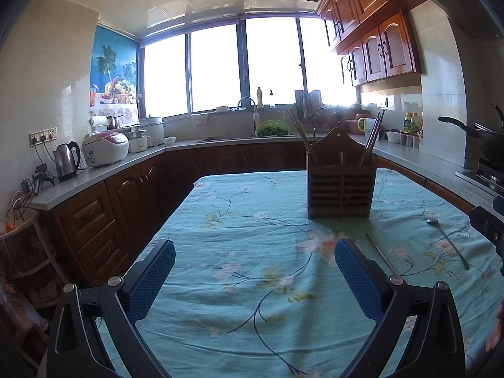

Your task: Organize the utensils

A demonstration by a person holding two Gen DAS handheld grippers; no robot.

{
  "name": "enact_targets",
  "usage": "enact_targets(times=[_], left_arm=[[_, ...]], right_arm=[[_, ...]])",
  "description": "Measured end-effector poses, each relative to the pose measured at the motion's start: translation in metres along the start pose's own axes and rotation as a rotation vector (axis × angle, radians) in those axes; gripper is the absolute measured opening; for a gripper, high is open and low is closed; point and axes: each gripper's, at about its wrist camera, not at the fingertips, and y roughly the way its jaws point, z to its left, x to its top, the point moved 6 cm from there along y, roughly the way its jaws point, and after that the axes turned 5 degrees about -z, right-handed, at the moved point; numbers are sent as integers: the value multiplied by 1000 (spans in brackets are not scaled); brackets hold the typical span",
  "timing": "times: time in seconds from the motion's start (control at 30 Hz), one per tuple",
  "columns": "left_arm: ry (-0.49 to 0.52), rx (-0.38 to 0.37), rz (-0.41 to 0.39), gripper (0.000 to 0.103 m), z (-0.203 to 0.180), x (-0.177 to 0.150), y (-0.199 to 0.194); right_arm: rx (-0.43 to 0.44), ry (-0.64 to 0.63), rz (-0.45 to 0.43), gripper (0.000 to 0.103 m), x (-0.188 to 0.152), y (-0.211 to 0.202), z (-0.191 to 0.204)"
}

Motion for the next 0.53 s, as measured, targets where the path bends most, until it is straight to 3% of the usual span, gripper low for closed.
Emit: enact_targets(times=[0.53], left_arm=[[-11, -18, 35, 102, -9, 9, 9]], right_arm=[[6, 7, 67, 103, -9, 18, -4]])
